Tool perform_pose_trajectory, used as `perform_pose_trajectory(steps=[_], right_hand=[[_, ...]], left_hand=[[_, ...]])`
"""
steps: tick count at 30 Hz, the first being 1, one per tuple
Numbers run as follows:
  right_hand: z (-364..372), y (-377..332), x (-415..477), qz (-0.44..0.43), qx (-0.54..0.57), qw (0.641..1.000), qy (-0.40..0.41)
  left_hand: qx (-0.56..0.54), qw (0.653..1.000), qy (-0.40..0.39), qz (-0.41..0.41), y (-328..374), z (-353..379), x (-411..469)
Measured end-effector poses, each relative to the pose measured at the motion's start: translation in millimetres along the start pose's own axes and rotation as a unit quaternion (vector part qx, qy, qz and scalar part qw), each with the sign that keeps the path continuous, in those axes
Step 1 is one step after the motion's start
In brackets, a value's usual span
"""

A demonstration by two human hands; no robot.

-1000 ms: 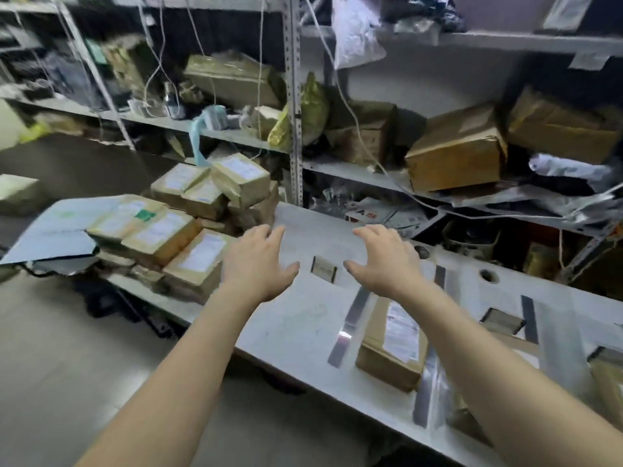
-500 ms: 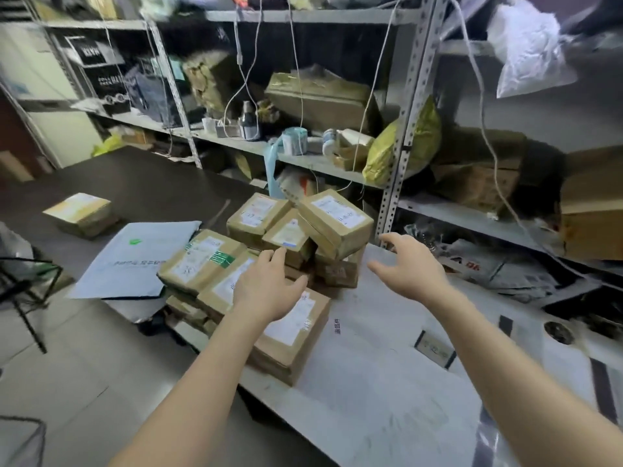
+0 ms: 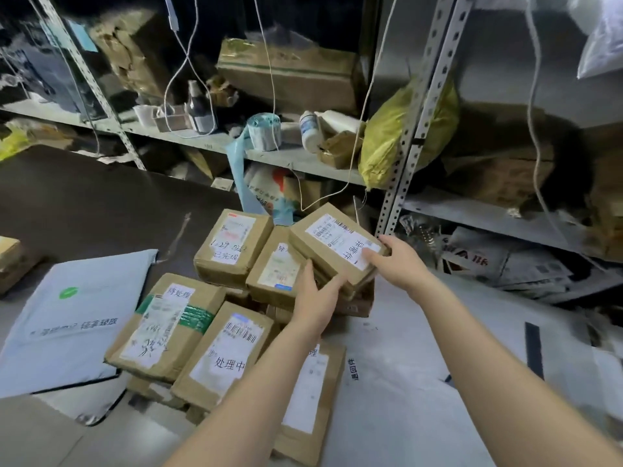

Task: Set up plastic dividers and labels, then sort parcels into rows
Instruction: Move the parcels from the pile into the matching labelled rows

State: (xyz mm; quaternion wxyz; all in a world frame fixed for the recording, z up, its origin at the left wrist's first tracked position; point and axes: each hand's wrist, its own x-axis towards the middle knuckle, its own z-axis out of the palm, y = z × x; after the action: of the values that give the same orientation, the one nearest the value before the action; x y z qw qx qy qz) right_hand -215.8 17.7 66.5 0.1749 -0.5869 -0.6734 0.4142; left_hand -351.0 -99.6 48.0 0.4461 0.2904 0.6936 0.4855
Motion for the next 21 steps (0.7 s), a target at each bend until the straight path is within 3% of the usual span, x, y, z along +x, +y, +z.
perform_pose_trajectory(steps=[5,12,21], right_hand=[[18,1,-26,0.001,0.041,0.999,0.035],[25,-12,-108,0.040,0.089,0.979,0.177],[-33,23,-267,0.093,0.137,0.928,0.333]], left_hand=[[-0.053,0.997,-0.057,0.021,-11,-12,16],[0.012,0.978,-0.186,0.090,-2,-25,13],[0.006,0.903,-0.388,0.185,8,54,-99]])
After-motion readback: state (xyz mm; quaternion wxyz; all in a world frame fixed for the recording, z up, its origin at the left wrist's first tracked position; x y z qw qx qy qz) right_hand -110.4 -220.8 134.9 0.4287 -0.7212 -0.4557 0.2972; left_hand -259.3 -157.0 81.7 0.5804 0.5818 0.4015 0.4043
